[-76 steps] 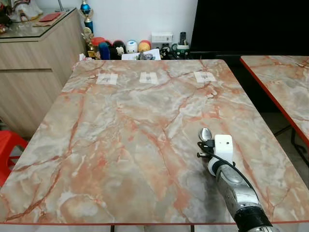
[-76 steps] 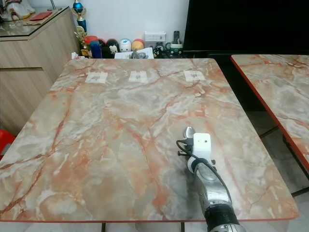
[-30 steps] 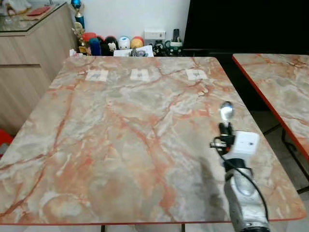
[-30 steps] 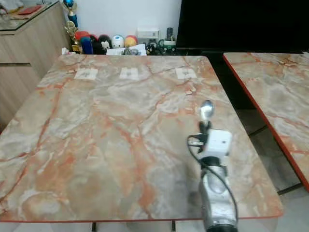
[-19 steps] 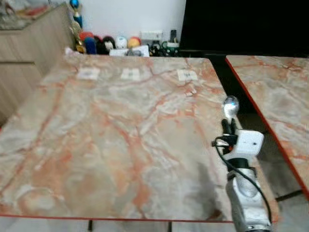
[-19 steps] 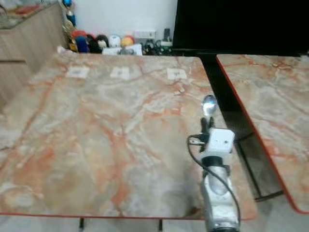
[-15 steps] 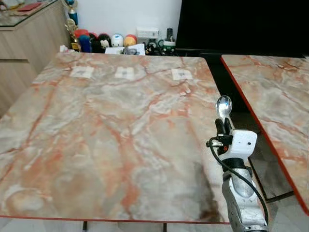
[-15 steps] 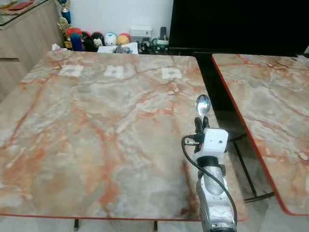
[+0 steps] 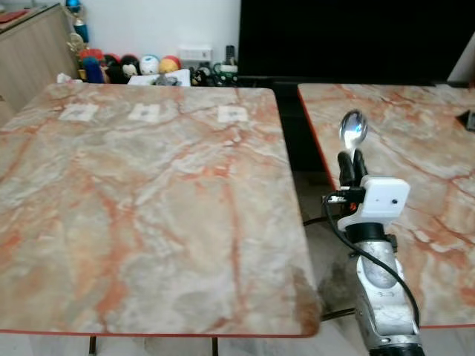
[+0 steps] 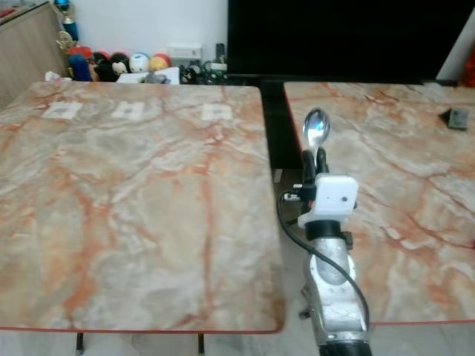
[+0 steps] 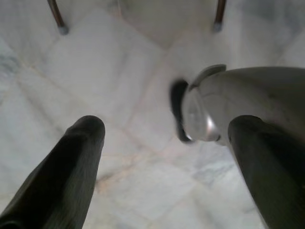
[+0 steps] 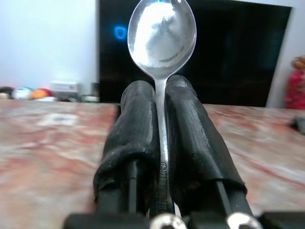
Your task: Setting the table
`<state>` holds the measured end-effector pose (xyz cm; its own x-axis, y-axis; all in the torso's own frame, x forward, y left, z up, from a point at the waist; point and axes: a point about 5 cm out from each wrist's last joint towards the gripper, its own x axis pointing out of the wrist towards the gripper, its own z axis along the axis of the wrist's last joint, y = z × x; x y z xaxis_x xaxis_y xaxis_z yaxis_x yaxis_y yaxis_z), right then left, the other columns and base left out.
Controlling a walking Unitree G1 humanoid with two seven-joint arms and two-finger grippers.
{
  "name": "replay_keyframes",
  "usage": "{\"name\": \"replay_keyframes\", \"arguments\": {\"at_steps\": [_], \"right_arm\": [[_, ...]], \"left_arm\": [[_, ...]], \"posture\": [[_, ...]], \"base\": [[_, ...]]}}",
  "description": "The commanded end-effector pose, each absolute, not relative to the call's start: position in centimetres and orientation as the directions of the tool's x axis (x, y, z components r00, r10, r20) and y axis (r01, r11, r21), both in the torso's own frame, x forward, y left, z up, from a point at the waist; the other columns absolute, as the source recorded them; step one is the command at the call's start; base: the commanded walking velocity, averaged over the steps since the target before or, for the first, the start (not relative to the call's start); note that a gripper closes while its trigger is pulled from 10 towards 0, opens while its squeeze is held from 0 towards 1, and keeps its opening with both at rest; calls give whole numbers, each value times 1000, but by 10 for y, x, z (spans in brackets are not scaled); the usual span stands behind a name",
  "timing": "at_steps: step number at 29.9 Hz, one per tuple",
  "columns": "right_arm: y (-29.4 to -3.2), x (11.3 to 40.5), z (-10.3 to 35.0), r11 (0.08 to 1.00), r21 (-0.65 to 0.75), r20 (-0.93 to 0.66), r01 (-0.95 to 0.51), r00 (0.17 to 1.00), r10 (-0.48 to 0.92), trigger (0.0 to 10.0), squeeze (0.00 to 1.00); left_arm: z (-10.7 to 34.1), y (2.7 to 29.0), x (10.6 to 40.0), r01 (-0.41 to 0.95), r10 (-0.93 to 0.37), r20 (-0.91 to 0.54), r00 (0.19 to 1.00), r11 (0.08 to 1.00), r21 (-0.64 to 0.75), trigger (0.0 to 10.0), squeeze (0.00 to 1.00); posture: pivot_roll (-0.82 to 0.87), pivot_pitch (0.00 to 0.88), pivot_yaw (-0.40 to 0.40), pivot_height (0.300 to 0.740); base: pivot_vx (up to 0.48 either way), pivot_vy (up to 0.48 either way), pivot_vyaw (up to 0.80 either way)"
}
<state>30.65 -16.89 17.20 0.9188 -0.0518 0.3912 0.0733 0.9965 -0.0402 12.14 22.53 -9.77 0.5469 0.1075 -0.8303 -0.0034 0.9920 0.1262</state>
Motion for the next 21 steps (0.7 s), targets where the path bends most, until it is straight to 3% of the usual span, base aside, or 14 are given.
{"name": "replay_keyframes", "arguments": {"at_steps": [1,12,21], "right_arm": [[-163,306,175,998,-31,399,62,916,-44,10000,0],[-165,305,178,997,-31,401,77,914,-59,10000,0],[-164,307,190,996,-17,438,87,896,-71,10000,0]], "left_arm": [[-103,218,111,30,75,-855,514,994,105,10000,0],[-104,215,108,39,69,-857,510,994,104,10000,0],[-101,246,90,16,101,-867,489,992,125,10000,0]], "posture": [[-7,80,-23,740],[-14,62,-20,740],[-12,63,-19,740]], "base": [[0,-379,0],[0,-379,0],[0,-379,0]]}}
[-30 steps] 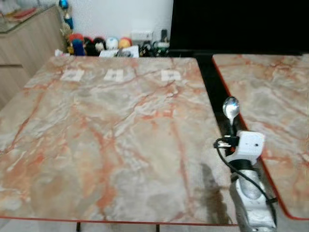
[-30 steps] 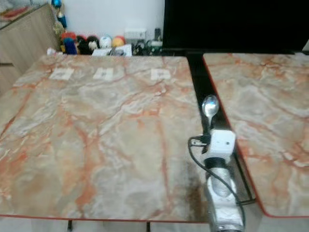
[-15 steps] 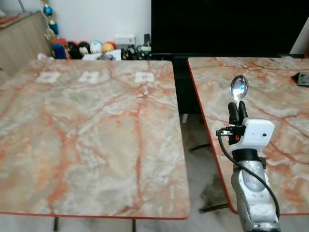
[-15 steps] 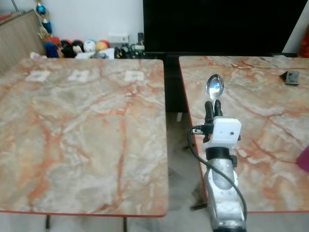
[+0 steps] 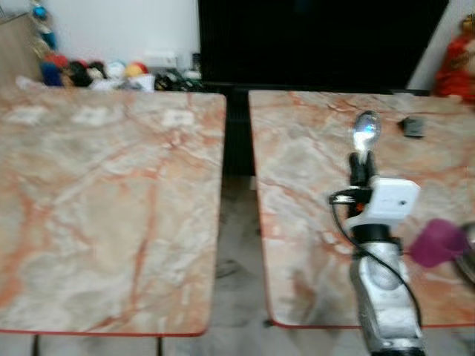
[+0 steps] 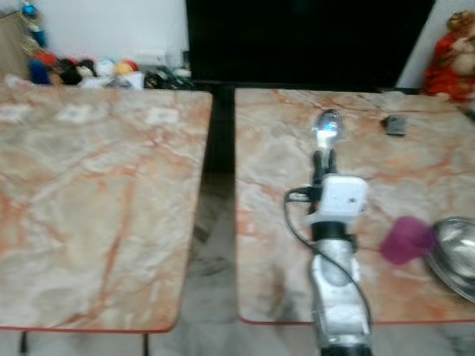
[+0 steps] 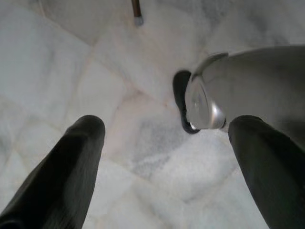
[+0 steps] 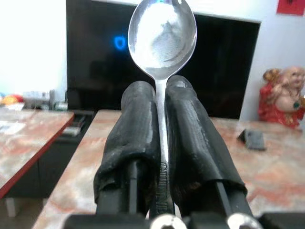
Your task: Setting the table
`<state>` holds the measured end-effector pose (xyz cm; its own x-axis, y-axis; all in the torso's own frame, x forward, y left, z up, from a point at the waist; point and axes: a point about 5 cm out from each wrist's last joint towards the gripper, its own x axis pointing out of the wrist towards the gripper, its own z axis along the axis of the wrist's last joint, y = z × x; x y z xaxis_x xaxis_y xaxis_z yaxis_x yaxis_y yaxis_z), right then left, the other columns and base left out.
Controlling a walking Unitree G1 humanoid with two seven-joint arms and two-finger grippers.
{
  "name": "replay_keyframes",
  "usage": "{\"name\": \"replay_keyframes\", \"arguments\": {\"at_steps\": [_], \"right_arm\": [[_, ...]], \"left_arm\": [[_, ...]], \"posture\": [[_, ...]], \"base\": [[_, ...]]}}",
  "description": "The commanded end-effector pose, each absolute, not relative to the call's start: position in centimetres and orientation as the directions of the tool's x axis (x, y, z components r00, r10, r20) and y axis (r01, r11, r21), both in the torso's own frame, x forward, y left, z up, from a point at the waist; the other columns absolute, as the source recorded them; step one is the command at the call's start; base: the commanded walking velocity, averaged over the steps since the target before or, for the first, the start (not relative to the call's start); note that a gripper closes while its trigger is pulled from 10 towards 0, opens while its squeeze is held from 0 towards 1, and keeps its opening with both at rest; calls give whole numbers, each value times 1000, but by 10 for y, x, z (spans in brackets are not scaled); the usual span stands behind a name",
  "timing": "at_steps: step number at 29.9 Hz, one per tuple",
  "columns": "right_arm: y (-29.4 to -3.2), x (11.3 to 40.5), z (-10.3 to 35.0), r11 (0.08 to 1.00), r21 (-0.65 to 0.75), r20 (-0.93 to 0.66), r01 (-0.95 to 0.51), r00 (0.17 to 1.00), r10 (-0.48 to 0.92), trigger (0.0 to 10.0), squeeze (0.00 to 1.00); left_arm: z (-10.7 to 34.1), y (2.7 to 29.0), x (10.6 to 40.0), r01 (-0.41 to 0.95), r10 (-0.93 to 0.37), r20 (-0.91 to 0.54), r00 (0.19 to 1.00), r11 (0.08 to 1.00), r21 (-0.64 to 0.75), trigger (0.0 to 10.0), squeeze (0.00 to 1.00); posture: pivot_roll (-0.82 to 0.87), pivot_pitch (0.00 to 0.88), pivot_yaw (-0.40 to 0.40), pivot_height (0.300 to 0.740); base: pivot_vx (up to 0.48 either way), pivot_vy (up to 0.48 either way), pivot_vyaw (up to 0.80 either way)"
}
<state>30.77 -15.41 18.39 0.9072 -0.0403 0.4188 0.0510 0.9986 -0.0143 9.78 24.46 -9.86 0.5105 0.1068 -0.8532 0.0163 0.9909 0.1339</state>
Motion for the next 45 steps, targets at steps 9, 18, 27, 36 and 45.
{"name": "replay_keyframes", "arguments": {"at_steps": [9,18,27,36,45], "right_arm": [[-175,306,194,990,-24,448,142,886,-116,10000,0],[-179,304,193,986,-29,442,166,886,-137,10000,0],[-186,304,200,979,-25,464,201,870,-166,10000,0],[-195,304,201,972,-33,464,233,865,-191,10000,0],[-205,311,186,965,-42,364,260,903,-227,10000,0]], "left_arm": [[-99,254,86,6,107,-868,484,992,126,10000,0],[-100,237,101,19,84,-860,504,994,108,10000,0],[-102,220,113,30,69,-853,518,995,98,10000,0],[-104,194,123,49,44,-849,527,995,82,10000,0],[-109,163,115,67,18,-856,516,996,61,10000,0]], "posture": [[-19,79,-23,740],[-22,87,-22,740],[-21,89,-21,740],[-27,92,-21,740],[-27,93,-22,740]], "base": [[0,-380,0],[0,-380,0],[0,-381,0],[0,-380,0],[0,-332,0]]}}
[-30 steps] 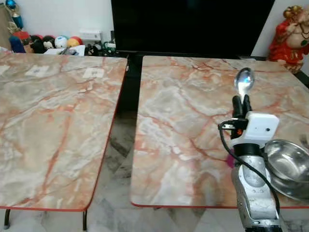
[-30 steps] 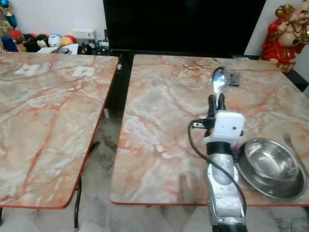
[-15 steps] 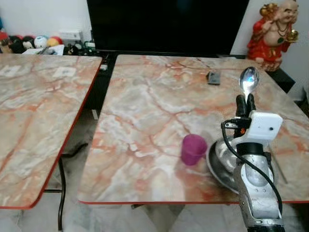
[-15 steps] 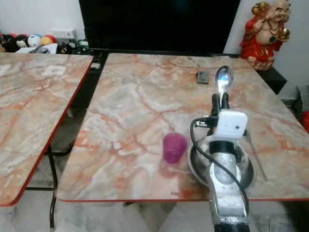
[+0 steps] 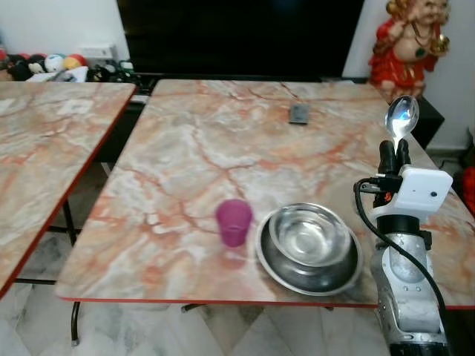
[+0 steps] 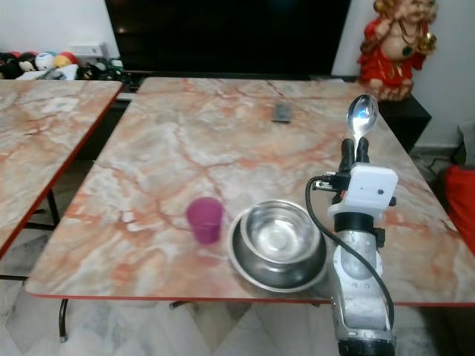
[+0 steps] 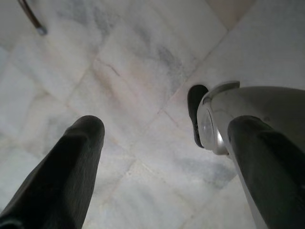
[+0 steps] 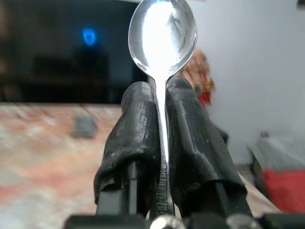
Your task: Setting the table
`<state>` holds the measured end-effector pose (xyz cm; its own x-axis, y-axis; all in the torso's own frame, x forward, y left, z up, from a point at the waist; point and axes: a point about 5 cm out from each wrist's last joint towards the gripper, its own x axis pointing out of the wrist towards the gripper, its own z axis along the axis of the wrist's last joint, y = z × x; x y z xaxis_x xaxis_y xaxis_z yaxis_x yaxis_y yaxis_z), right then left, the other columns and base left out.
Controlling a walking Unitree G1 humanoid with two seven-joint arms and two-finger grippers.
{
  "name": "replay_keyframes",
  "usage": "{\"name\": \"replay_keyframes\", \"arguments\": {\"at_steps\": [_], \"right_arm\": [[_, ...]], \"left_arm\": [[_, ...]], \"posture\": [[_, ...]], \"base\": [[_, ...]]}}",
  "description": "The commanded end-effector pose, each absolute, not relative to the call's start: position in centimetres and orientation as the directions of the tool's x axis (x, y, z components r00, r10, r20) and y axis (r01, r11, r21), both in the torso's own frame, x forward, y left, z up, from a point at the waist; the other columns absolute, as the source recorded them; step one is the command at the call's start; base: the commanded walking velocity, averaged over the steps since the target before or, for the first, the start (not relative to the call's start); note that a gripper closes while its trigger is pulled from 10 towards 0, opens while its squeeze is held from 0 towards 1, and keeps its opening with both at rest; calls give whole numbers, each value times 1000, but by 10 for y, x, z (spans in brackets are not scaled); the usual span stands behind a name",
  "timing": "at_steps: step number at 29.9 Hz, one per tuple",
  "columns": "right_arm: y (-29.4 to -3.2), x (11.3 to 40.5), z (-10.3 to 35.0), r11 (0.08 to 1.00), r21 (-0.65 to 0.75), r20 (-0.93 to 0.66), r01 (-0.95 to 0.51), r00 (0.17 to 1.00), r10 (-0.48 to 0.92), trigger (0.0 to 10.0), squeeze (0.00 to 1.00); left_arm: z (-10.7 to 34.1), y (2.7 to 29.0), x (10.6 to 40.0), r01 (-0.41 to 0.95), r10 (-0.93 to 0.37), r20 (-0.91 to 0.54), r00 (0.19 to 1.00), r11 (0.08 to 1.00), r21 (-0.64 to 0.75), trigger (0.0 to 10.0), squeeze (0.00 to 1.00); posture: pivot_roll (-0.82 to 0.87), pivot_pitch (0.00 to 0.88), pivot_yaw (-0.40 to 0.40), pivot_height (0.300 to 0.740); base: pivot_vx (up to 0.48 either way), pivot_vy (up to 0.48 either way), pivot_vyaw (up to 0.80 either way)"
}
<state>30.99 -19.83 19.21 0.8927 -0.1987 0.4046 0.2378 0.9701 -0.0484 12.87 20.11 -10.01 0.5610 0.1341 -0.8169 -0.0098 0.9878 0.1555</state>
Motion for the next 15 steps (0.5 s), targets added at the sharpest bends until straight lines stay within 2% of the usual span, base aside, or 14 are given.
{"name": "replay_keyframes", "arguments": {"at_steps": [1,5,11,15], "right_arm": [[-206,314,176,964,-53,308,261,923,-233,10000,0],[-209,319,158,966,-49,204,254,949,-239,10000,0],[-208,329,143,971,-44,97,236,968,-231,10000,0],[-203,339,129,983,-69,-12,168,985,-169,10000,0]], "left_arm": [[-108,173,117,56,30,-856,516,996,69,10000,0],[-106,186,120,41,48,-853,520,996,81,10000,0],[-106,188,120,38,51,-856,515,996,82,10000,0],[-106,188,120,39,50,-858,511,996,81,10000,0]], "posture": [[-27,93,-22,740],[-23,91,-22,740],[-19,89,-20,740],[-13,88,-18,740]], "base": [[0,0,0],[0,0,0],[0,0,0],[0,0,0]]}}
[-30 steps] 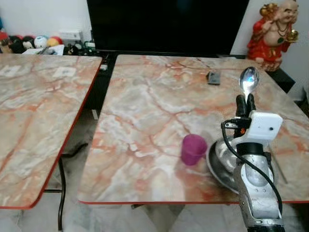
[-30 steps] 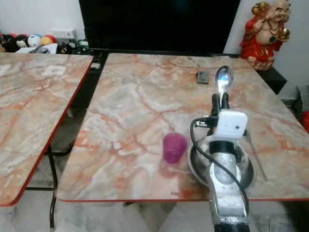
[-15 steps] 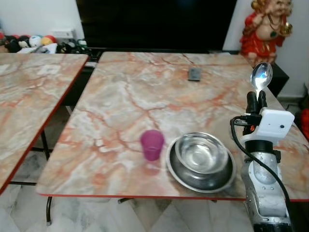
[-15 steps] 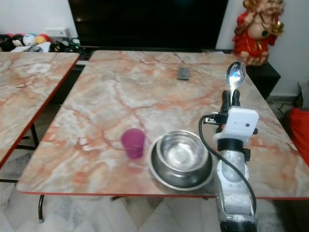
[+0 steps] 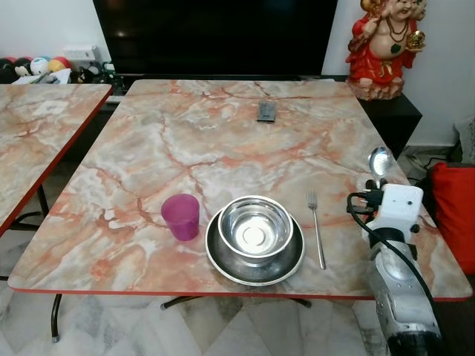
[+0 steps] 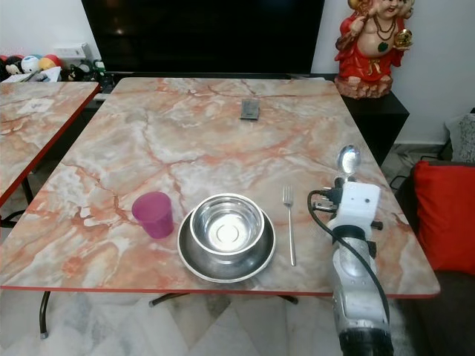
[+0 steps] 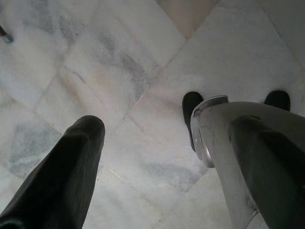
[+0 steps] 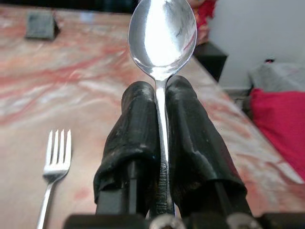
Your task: Setting the table
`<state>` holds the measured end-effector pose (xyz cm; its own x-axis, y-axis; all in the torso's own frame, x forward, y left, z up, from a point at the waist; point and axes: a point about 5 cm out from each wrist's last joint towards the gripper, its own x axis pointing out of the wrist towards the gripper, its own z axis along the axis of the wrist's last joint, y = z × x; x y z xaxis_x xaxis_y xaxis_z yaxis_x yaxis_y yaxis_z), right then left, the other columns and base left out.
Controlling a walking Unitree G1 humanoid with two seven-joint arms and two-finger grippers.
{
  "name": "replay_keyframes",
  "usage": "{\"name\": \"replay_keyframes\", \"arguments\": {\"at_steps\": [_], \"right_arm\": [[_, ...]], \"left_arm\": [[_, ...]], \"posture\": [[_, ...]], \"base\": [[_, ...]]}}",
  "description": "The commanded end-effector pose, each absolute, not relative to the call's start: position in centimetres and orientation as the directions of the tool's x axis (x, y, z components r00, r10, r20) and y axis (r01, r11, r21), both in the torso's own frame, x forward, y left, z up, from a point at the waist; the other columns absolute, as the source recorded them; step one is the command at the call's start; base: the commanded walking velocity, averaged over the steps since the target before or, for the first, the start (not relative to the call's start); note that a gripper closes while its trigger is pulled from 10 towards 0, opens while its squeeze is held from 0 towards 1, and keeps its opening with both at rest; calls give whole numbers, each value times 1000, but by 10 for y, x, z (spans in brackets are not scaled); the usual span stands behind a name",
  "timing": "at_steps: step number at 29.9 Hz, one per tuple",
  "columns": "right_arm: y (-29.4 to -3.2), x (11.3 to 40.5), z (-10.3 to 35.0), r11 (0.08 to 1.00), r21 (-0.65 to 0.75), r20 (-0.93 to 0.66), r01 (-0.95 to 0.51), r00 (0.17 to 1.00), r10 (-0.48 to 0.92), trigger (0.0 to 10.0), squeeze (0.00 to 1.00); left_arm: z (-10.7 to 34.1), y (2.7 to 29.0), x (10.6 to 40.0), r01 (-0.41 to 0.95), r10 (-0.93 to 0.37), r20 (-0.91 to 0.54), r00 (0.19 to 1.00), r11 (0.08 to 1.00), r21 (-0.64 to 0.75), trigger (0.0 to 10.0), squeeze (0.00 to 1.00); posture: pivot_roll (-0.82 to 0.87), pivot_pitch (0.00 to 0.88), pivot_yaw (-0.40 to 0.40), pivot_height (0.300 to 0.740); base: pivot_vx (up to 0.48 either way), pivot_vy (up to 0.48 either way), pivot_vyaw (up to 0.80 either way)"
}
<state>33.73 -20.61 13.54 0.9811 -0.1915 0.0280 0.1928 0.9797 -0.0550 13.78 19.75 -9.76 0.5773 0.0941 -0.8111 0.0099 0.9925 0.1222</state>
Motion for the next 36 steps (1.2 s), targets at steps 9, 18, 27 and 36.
{"name": "replay_keyframes", "arguments": {"at_steps": [9,18,27,36], "right_arm": [[-202,346,103,988,-73,-178,139,973,-151,10000,0],[-198,350,92,991,-60,-231,117,964,-128,10000,0],[-187,353,89,994,-79,-240,71,967,-88,10000,0],[-181,356,88,994,-92,-239,59,968,-80,10000,0]], "left_arm": [[-106,189,121,44,37,-860,509,997,69,10000,0],[-106,190,120,49,34,-860,510,996,68,10000,0],[-106,191,118,47,34,-861,507,997,67,10000,0],[-106,191,119,44,36,-861,507,997,68,10000,0]], "posture": [[-13,88,-6,740],[-13,89,4,740],[-8,93,5,740],[-10,93,6,740]], "base": [[0,0,0],[0,0,0],[0,0,0],[0,0,0]]}}
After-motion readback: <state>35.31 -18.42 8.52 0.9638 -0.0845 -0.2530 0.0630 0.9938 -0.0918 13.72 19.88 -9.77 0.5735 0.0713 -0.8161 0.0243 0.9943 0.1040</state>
